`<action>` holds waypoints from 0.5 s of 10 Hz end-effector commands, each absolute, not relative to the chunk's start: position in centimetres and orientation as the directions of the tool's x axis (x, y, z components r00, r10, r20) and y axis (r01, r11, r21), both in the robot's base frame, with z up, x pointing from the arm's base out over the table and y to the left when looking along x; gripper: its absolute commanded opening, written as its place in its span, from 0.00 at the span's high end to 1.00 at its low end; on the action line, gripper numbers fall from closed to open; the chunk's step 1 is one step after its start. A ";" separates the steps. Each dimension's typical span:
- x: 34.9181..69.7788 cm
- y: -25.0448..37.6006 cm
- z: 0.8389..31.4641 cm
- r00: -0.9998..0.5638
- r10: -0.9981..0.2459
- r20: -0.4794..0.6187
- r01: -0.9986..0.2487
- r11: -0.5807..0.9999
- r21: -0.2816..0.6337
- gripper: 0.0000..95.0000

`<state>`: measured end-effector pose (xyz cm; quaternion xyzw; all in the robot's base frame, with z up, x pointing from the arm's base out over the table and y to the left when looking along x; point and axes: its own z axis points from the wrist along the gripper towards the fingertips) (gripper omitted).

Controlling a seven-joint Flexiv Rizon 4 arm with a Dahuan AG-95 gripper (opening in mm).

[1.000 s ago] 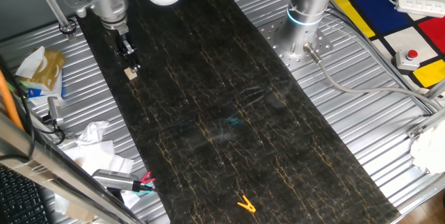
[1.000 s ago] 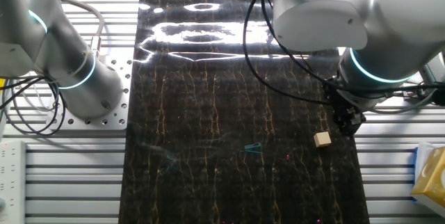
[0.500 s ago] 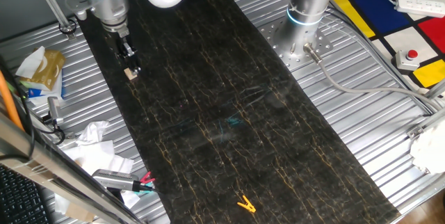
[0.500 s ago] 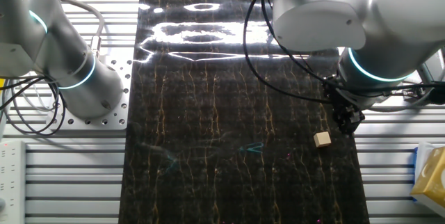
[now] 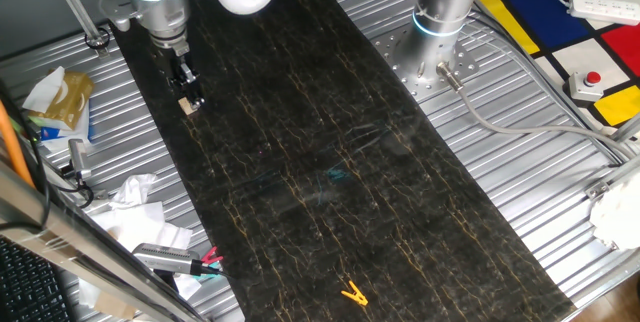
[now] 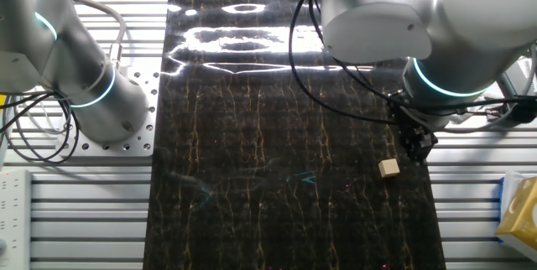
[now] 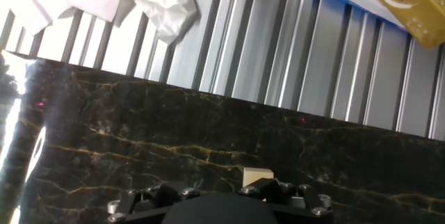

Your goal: Use the gripper to push the small block from left to right

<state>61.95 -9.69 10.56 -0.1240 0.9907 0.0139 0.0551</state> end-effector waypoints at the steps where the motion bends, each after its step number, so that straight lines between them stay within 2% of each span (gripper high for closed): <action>1: 62.3 -9.6 10.7 -0.964 -0.243 -0.108 -0.246 0.969 0.016 0.20; 5: 62.4 -9.6 10.7 -0.959 -0.268 -0.095 -0.269 0.963 0.001 0.20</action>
